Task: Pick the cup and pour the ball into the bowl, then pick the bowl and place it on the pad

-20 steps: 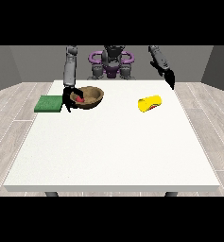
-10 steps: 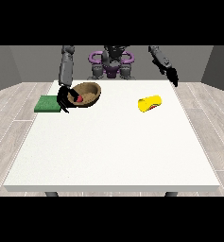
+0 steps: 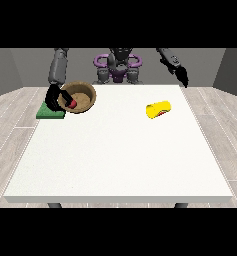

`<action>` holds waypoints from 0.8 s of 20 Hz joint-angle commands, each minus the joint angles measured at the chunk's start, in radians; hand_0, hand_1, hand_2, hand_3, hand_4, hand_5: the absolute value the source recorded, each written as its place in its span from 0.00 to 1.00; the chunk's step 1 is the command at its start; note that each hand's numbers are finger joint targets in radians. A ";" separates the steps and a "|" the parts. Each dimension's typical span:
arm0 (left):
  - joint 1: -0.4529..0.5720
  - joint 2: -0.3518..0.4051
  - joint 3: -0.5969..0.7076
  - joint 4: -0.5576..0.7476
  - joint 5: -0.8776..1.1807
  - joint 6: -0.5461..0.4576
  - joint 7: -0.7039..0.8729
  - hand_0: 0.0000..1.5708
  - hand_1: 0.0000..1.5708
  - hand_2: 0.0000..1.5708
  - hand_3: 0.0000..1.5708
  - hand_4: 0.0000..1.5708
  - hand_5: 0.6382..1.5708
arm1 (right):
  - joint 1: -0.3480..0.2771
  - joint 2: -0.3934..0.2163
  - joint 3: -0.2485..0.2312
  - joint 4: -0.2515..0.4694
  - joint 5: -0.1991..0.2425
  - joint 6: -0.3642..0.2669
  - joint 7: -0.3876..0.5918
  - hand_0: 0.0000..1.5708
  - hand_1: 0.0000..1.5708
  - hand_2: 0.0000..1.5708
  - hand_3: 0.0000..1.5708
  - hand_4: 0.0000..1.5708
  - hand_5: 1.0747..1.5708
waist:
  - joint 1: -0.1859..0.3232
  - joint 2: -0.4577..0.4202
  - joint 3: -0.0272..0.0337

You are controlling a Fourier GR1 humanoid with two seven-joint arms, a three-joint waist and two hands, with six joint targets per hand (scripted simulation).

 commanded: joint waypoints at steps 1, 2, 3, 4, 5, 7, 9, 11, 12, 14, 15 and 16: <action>0.038 -0.021 0.010 0.044 0.006 0.016 0.011 0.00 0.00 0.00 0.00 0.00 0.10 | 0.047 -0.252 0.026 -0.032 0.088 0.061 0.157 1.00 1.00 1.00 1.00 0.97 0.99 | -0.063 -0.088 -0.0036; 0.047 -0.008 0.019 0.054 0.012 0.007 0.015 0.00 0.00 0.00 0.00 0.00 0.10 | 0.060 -0.309 0.034 -0.040 0.107 0.095 0.160 1.00 1.00 1.00 1.00 1.00 1.00 | -0.088 -0.103 -0.0017; 0.022 -0.037 0.017 0.072 0.012 0.025 0.032 0.00 0.00 0.00 0.00 0.00 0.10 | 0.024 -0.327 0.067 -0.091 0.123 0.135 0.227 1.00 1.00 1.00 1.00 1.00 0.97 | -0.096 -0.106 -0.0005; 0.069 -0.042 0.013 0.090 -0.004 0.047 0.010 0.00 0.00 0.00 0.00 0.00 0.10 | 0.031 -0.331 0.094 -0.136 0.138 0.153 0.281 1.00 1.00 1.00 1.00 1.00 0.97 | -0.108 -0.147 0.0007; 0.039 -0.047 0.026 0.112 -0.007 0.075 -0.026 0.00 0.00 0.00 0.00 0.00 0.10 | -0.023 -0.355 0.105 -0.194 0.141 0.182 0.350 1.00 1.00 1.00 1.00 1.00 0.97 | -0.122 -0.111 0.0003; 0.083 -0.010 0.055 0.134 0.012 0.054 -0.046 0.00 0.00 0.00 0.00 0.00 0.09 | -0.070 -0.387 0.111 -0.249 0.136 0.257 0.441 1.00 1.00 1.00 1.00 1.00 0.97 | -0.132 -0.142 0.0041; 0.074 0.058 0.111 0.168 0.040 0.029 -0.090 0.00 0.00 0.00 0.00 0.00 0.09 | -0.122 -0.345 0.128 -0.312 0.157 0.263 0.473 1.00 1.00 1.00 1.00 1.00 0.97 | -0.197 -0.105 0.0065; 0.052 0.117 0.182 0.162 0.081 0.033 -0.071 0.00 0.00 0.00 0.00 0.00 0.08 | -0.100 -0.325 0.115 -0.267 0.172 0.264 0.361 1.00 1.00 1.00 1.00 1.00 0.94 | -0.258 -0.090 0.0079; 0.092 0.138 0.187 0.150 0.094 0.003 -0.100 0.00 0.00 0.00 0.00 0.00 0.04 | -0.109 -0.333 0.090 -0.222 0.166 0.285 0.346 1.00 1.00 1.00 1.00 1.00 0.90 | -0.241 -0.094 0.0082; 0.098 0.195 0.243 0.184 0.128 -0.022 -0.199 0.00 0.00 0.00 0.00 0.00 0.03 | -0.109 -0.294 0.060 -0.200 0.165 0.207 0.310 1.00 1.00 1.00 0.94 1.00 0.93 | -0.260 -0.018 0.0081; 0.091 0.183 0.240 0.161 0.125 -0.001 -0.218 0.00 0.00 0.00 0.00 0.00 0.07 | -0.116 -0.290 0.034 -0.131 0.181 0.164 0.246 1.00 1.00 1.00 0.90 1.00 0.97 | -0.253 0.024 0.0089; 0.072 0.215 0.274 0.187 0.145 -0.013 -0.274 0.00 0.00 0.00 0.00 0.00 0.13 | -0.145 -0.310 0.021 -0.140 0.182 0.161 0.263 1.00 1.00 1.00 0.95 0.97 1.00 | -0.253 0.080 0.0082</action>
